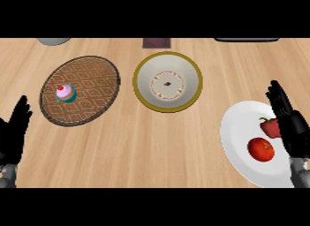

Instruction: Pick the tomato from the plate and place it in the bowl

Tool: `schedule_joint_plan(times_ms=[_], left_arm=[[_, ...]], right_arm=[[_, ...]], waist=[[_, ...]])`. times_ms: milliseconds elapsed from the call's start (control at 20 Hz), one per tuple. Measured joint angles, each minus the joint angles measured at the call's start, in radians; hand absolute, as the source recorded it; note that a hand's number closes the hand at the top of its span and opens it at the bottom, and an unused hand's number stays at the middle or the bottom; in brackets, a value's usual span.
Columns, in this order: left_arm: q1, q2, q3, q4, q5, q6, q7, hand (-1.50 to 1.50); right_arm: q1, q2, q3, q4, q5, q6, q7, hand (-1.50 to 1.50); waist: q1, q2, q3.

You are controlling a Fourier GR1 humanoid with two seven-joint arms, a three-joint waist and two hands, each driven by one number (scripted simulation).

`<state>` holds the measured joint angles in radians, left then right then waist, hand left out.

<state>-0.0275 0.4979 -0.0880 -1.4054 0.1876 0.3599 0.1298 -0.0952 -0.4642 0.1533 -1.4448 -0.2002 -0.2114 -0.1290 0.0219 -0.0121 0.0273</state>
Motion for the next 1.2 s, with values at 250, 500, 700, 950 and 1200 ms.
schedule_joint_plan(times_ms=[250, 500, 700, 950, 1200], left_arm=[[-0.045, -0.059, -0.047, -0.080, 0.000, -0.023, -0.035, 0.00], [-0.080, -0.134, -0.106, -0.124, 0.021, -0.055, -0.070, 0.00], [-0.098, -0.170, -0.129, -0.126, 0.021, -0.064, -0.087, 0.00], [-0.102, -0.225, -0.172, -0.138, -0.012, -0.057, -0.086, 0.00], [-0.117, -0.224, -0.152, -0.115, -0.011, -0.093, -0.100, 0.00]], right_arm=[[0.042, 0.028, 0.049, -0.030, -0.084, 0.137, 0.013, 1.50], [0.115, 0.033, 0.011, -0.023, -0.032, 0.034, -0.025, -1.50], [0.222, 0.170, -0.045, -0.084, -0.127, -0.009, -0.174, -1.50], [0.346, 0.173, -0.130, -0.230, -0.174, -0.004, -0.261, -1.50], [0.402, 0.064, -0.211, -0.361, -0.158, -0.050, -0.099, -1.50]], waist=[[-0.023, 0.007, -0.019], [-0.064, 0.005, -0.027], [-0.070, 0.006, -0.026], [-0.048, 0.008, -0.027], [-0.037, 0.010, -0.028]])
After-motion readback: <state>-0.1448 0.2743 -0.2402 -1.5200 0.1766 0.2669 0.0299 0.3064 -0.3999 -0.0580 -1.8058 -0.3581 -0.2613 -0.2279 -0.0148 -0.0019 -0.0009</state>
